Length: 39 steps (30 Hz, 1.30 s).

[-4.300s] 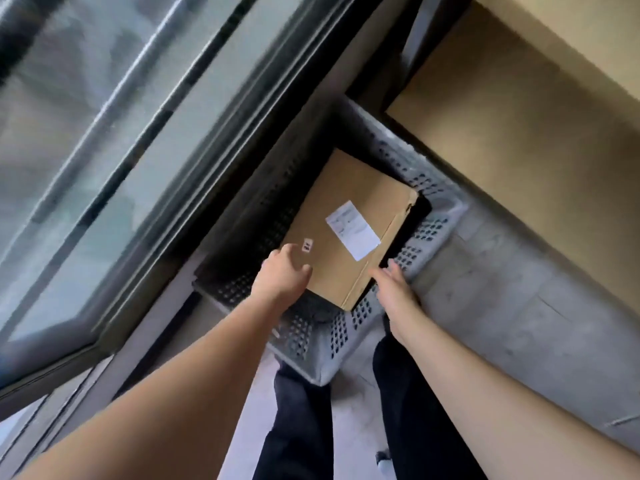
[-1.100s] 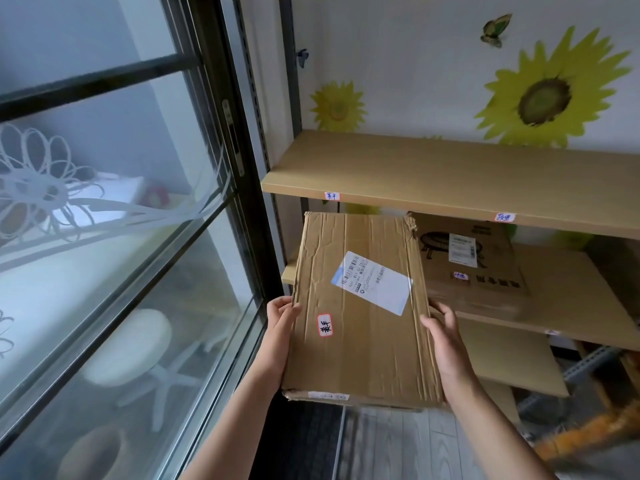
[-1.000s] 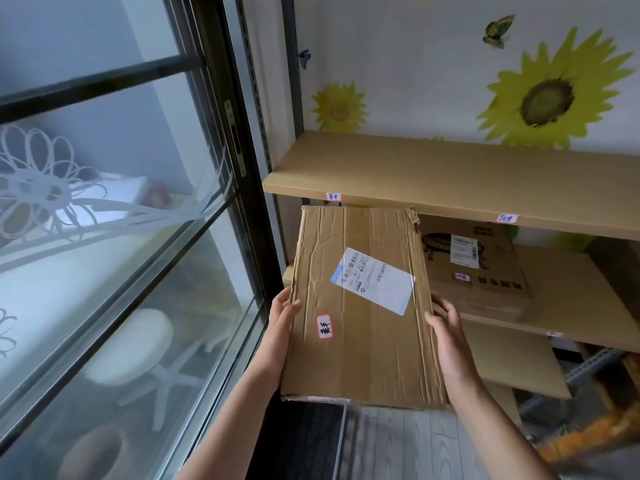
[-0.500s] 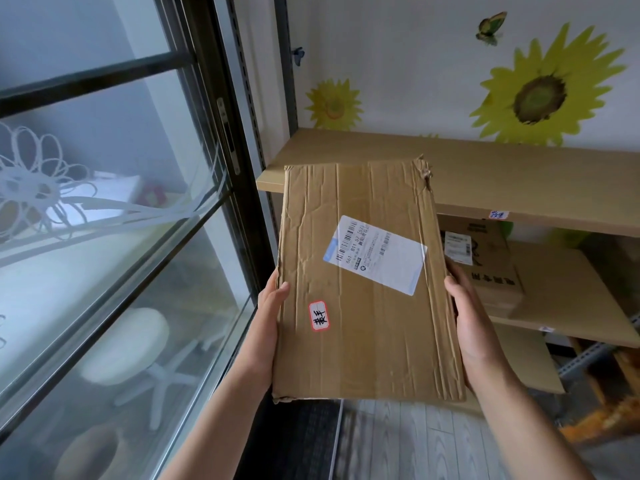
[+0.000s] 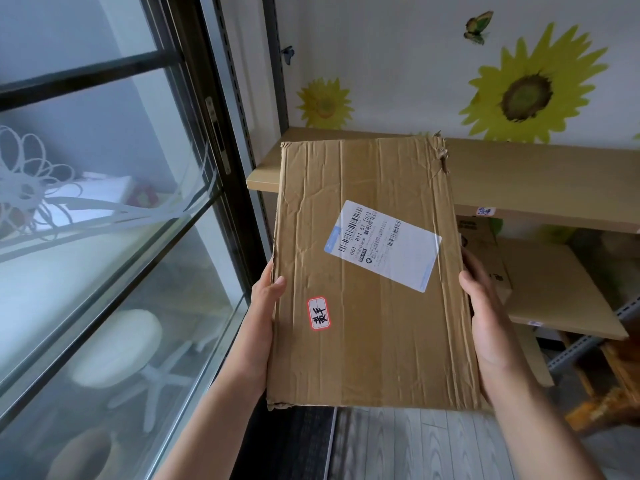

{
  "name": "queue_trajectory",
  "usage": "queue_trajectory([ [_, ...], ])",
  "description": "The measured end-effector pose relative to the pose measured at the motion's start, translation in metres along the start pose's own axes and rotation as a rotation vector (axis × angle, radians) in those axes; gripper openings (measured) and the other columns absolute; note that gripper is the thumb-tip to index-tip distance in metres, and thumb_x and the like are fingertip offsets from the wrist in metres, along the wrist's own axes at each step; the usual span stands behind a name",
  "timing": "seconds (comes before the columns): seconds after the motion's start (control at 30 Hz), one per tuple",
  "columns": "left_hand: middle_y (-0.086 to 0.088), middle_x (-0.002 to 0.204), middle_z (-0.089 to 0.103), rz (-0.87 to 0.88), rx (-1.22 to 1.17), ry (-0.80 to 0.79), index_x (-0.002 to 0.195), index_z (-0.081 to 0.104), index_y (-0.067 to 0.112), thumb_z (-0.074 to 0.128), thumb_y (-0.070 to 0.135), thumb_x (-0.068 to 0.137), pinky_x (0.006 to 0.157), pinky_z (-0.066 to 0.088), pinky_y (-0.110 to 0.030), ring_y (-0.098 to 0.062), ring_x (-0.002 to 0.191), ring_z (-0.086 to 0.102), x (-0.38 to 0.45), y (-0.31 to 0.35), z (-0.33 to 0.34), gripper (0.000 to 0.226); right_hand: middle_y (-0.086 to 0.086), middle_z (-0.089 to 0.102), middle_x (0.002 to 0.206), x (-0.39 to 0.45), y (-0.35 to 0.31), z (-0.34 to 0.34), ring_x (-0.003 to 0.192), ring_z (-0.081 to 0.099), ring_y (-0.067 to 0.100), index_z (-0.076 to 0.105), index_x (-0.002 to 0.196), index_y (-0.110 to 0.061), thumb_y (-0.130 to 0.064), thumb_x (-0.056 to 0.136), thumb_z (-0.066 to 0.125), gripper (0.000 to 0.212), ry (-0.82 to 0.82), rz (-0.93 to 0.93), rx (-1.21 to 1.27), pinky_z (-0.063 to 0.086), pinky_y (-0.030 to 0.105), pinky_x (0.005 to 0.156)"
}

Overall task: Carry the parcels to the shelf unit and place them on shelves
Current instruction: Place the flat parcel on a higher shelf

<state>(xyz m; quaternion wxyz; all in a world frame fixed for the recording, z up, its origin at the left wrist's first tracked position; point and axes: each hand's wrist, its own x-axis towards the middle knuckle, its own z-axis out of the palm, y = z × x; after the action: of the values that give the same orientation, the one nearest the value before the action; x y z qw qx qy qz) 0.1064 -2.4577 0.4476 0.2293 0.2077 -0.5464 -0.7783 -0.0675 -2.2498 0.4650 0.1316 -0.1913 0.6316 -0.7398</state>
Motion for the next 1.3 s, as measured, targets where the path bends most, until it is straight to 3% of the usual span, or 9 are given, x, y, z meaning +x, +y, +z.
queue_trajectory([
  [0.13, 0.003, 0.154, 0.048, -0.031, 0.007, 0.006, 0.139, 0.054, 0.052, 0.060, 0.058, 0.081, 0.110, 0.042, -0.060, -0.029, 0.137, 0.053, 0.001, -0.009, -0.001, 0.058, -0.035, 0.059, 0.115, -0.005, 0.005, -0.002, 0.100, 0.056, -0.026, 0.052, 0.127, -0.040, -0.021, 0.103, 0.037, 0.034, 0.005, 0.024, -0.012, 0.042, 0.002, 0.078],
  [0.37, 0.006, 0.155, 0.048, -0.101, 0.061, 0.065, 0.137, 0.051, 0.060, 0.062, 0.064, 0.079, 0.112, 0.040, -0.060, -0.028, 0.139, 0.050, 0.007, -0.037, -0.018, 0.059, -0.045, 0.051, 0.113, -0.009, 0.028, 0.001, 0.094, 0.045, -0.038, 0.049, 0.117, -0.053, -0.028, 0.103, 0.039, 0.031, -0.018, 0.095, -0.083, 0.032, 0.007, 0.083],
  [0.47, 0.007, 0.155, 0.045, -0.134, 0.076, 0.090, 0.136, 0.051, 0.062, 0.064, 0.062, 0.078, 0.111, 0.041, -0.060, -0.027, 0.139, 0.050, 0.014, -0.050, -0.024, 0.059, -0.049, 0.055, 0.114, -0.005, 0.048, -0.003, 0.108, 0.045, -0.032, 0.051, 0.119, -0.053, -0.029, 0.103, 0.039, 0.032, -0.031, 0.115, -0.105, 0.032, 0.012, 0.094],
  [0.57, 0.006, 0.152, 0.047, -0.166, 0.100, 0.091, 0.135, 0.051, 0.062, 0.063, 0.056, 0.078, 0.108, 0.044, -0.059, -0.027, 0.136, 0.052, 0.021, -0.058, -0.029, 0.059, -0.028, 0.054, 0.137, -0.003, 0.064, -0.005, 0.129, 0.043, -0.010, 0.049, 0.135, -0.045, -0.039, 0.098, 0.042, 0.038, -0.031, 0.123, -0.128, 0.029, 0.026, 0.109],
  [0.67, 0.002, 0.150, 0.049, -0.202, 0.105, 0.096, 0.134, 0.051, 0.063, 0.064, 0.053, 0.078, 0.107, 0.045, -0.059, -0.030, 0.135, 0.054, 0.026, -0.065, -0.035, 0.058, -0.017, 0.050, 0.144, -0.002, 0.076, -0.002, 0.135, 0.041, 0.001, 0.045, 0.140, -0.040, -0.037, 0.099, 0.042, 0.041, -0.021, 0.160, -0.136, 0.027, 0.028, 0.112],
  [0.87, 0.004, 0.149, 0.050, -0.259, 0.146, 0.111, 0.131, 0.052, 0.067, 0.065, 0.053, 0.078, 0.109, 0.045, -0.056, -0.025, 0.133, 0.055, 0.031, -0.077, -0.045, 0.056, -0.026, 0.048, 0.130, -0.004, 0.096, 0.009, 0.126, 0.039, -0.003, 0.042, 0.136, -0.043, -0.028, 0.103, 0.040, 0.036, -0.025, 0.243, -0.178, 0.024, 0.023, 0.104],
  [1.0, 0.007, 0.146, 0.050, -0.285, 0.176, 0.131, 0.130, 0.054, 0.065, 0.064, 0.050, 0.074, 0.109, 0.047, -0.053, -0.020, 0.130, 0.056, 0.030, -0.080, -0.046, 0.058, -0.019, 0.047, 0.144, -0.005, 0.113, 0.009, 0.136, 0.039, 0.006, 0.044, 0.142, -0.041, -0.039, 0.099, 0.046, 0.044, -0.031, 0.329, -0.191, 0.028, 0.038, 0.116],
  [1.1, -0.001, 0.142, 0.056, -0.321, 0.167, 0.123, 0.126, 0.059, 0.063, 0.063, 0.044, 0.078, 0.100, 0.054, -0.054, -0.026, 0.124, 0.063, 0.027, -0.082, -0.052, 0.052, -0.016, 0.051, 0.143, -0.007, 0.123, 0.013, 0.135, 0.043, 0.008, 0.051, 0.129, -0.048, -0.036, 0.099, 0.046, 0.033, -0.056, 0.374, -0.181, 0.029, 0.043, 0.117],
  [1.3, -0.004, 0.143, 0.059, -0.342, 0.147, 0.153, 0.129, 0.061, 0.057, 0.064, 0.040, 0.083, 0.103, 0.051, -0.055, -0.028, 0.124, 0.064, 0.023, -0.086, -0.068, 0.049, -0.027, 0.055, 0.128, -0.017, 0.123, 0.022, 0.122, 0.047, -0.005, 0.055, 0.114, -0.051, -0.031, 0.100, 0.046, 0.026, -0.082, 0.396, -0.209, 0.031, 0.029, 0.108],
])
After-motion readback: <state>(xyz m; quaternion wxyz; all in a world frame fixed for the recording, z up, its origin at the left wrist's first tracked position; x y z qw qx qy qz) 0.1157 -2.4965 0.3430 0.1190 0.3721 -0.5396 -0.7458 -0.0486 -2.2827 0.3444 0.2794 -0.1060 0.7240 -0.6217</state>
